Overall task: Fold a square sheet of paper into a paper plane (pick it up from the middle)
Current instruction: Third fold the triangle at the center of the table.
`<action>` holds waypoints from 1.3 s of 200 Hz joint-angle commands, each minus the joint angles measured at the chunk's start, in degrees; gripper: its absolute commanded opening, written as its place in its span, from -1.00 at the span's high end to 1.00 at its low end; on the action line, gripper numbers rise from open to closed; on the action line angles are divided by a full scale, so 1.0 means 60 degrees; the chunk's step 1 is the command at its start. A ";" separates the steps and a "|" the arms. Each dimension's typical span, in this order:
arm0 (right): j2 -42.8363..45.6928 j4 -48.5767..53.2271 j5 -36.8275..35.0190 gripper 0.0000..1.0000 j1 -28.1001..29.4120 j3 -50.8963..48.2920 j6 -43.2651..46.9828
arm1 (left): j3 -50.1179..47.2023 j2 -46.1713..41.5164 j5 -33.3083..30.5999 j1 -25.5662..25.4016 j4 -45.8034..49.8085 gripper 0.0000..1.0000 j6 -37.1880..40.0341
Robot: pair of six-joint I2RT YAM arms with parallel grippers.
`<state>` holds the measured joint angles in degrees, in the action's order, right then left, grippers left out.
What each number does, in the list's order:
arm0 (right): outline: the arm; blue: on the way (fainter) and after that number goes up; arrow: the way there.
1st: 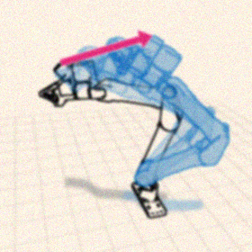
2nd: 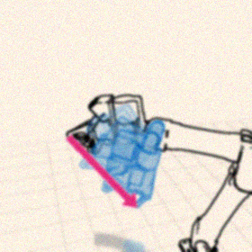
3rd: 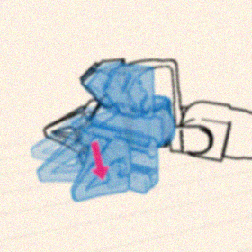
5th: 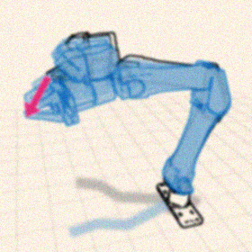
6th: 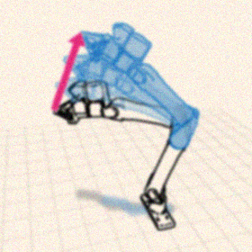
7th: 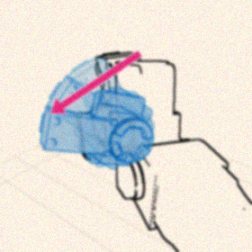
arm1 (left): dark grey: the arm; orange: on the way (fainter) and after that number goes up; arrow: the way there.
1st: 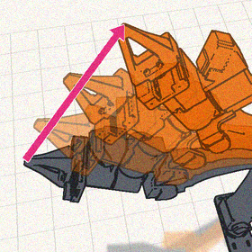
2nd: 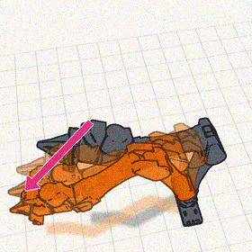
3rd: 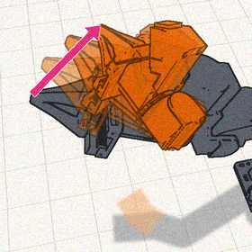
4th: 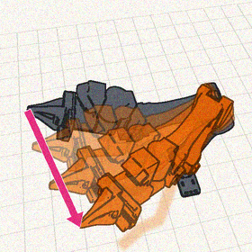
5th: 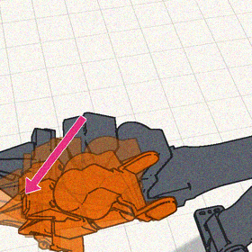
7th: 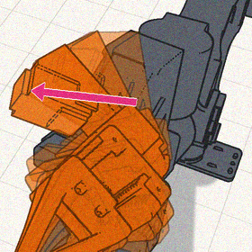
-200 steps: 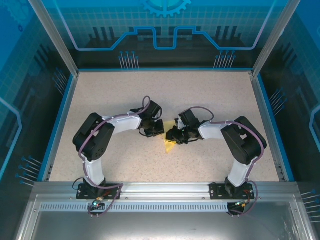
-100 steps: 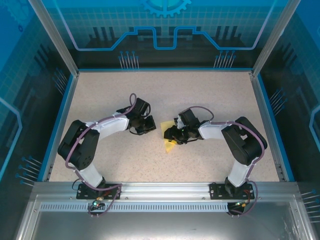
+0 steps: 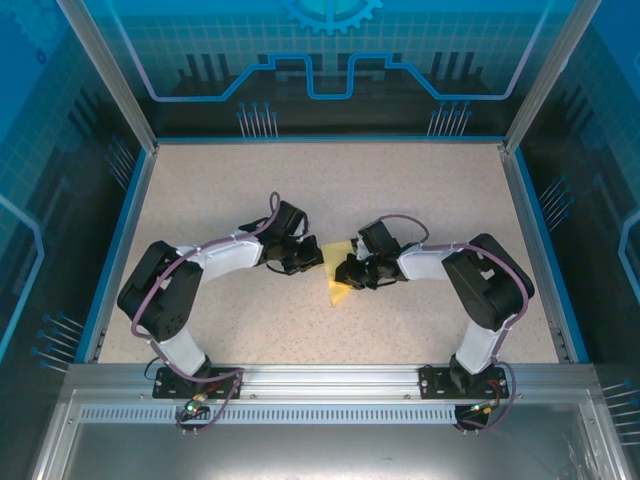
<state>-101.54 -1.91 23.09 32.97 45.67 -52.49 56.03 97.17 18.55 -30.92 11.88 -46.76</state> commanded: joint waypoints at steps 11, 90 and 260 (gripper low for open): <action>-0.0329 0.0978 -0.0447 0.85 0.0020 -0.0340 0.0155 | -0.0044 0.0377 0.0468 -0.0317 -0.0266 0.97 -0.0223; -0.0362 0.1110 -0.0498 0.93 -0.0005 -0.0379 0.0201 | 0.0611 0.1257 0.0124 -0.0838 0.0320 1.00 -0.0017; 0.0714 -0.0073 0.0344 0.91 -0.0264 -0.0888 0.0980 | 0.0767 0.1918 -0.1467 -0.0988 0.1658 1.00 0.0272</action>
<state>-99.53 -4.54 24.36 32.34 42.33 -49.80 60.47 106.89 14.98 -36.56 15.14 -46.41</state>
